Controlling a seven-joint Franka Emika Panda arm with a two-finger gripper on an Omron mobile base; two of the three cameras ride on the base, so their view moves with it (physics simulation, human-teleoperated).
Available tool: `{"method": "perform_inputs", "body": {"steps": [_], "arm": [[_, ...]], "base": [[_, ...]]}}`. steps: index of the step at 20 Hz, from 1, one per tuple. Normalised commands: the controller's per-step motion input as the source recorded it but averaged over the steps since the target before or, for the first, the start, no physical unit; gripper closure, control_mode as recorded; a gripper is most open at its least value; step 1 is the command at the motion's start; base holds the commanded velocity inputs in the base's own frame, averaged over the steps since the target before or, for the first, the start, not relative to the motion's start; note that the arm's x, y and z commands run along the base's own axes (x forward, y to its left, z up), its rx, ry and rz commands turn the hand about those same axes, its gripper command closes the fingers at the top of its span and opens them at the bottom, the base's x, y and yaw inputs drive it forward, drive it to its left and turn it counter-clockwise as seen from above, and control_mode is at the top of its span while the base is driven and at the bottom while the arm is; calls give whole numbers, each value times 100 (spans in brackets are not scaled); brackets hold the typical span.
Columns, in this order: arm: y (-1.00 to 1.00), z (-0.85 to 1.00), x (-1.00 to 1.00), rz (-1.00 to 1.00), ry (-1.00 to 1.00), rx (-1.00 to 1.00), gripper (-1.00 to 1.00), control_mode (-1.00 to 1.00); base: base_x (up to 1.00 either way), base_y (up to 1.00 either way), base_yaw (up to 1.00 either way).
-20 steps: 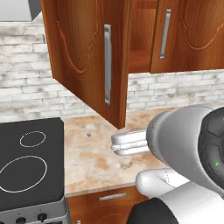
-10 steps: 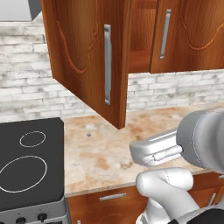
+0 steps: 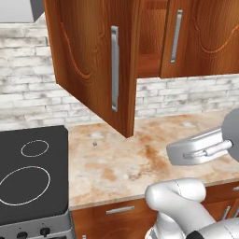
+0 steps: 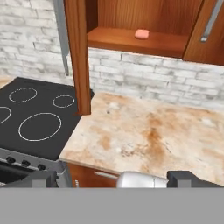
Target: Pick the bar soap and dish brush from the cabinet and place them on the counter.
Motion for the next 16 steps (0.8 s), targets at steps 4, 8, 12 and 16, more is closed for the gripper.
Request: {"method": "perform_inputs", "body": {"steps": [4,8,12,16], "arm": [[-23,-1,7,6,13,12,-100,-100],[-24,3,11,3,14,16,-100,-100],[-26,4,10,1,16,18,-100,-100],[-27,3,10,0,16,18,-100,-100]], "base": [[0,0,0],[0,0,0],[0,0,0],[0,0,0]]}}
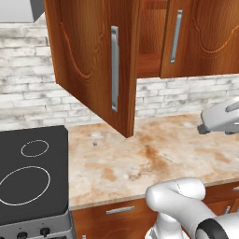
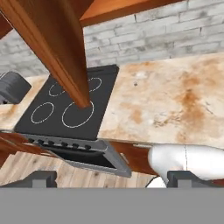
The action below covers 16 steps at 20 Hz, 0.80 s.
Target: Pick the bar soap and dish brush from the cabinet and place them on the counter.
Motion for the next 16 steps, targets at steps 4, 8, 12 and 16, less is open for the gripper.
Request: {"method": "perform_inputs", "body": {"steps": [4,8,12,16], "arm": [[-6,-7,13,-1,16,13,-100,-100],[-10,-1,27,0,17,20,-100,-100],[-7,0,30,0,16,21,-100,-100],[-4,-7,38,0,14,20,-100,-100]], "base": [[0,0,0],[0,0,0],[0,0,0],[0,0,0]]}}
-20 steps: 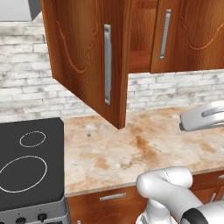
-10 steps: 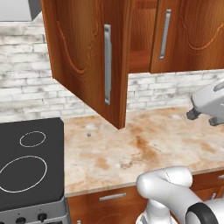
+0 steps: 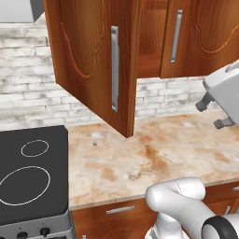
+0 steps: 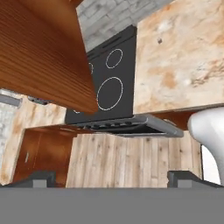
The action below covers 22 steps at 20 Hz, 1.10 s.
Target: Pick the bar soap and dish brush from the cabinet and place them on the counter.
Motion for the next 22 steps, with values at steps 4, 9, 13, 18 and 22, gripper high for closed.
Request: {"method": "perform_inputs", "body": {"steps": [4,9,13,18,22], "arm": [[10,-1,37,1,14,23,-100,-100],[26,1,30,6,17,16,-100,-100],[28,1,41,5,14,7,-100,-100],[18,1,47,2,15,2,-100,-100],[27,0,29,2,11,-2,-100,-100]], "base": [[0,0,0],[0,0,0],[0,0,0],[0,0,0],[0,0,0]]}}
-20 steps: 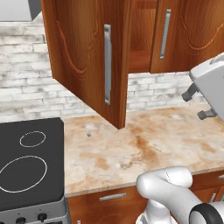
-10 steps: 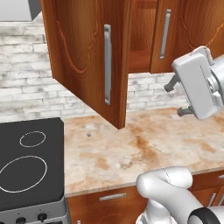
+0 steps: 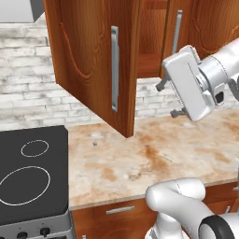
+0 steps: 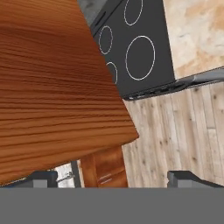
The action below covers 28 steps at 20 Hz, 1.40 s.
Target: Pick the bar soap and dish brush from the cabinet and place them on the counter.
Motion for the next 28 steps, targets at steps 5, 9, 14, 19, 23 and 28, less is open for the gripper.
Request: {"method": "perform_inputs", "body": {"steps": [5,9,14,19,23,28], "arm": [[23,-3,44,1,11,-2,-100,-100],[19,-2,29,3,12,0,-100,-100],[38,-7,1,0,8,0,-100,-100],[34,-5,3,1,12,5,-100,-100],[22,-15,2,3,12,21,-100,-100],[30,-20,-4,5,8,18,-100,-100]], "base": [[0,0,0],[0,0,0],[0,0,0],[0,0,0],[0,0,0],[0,0,0]]}}
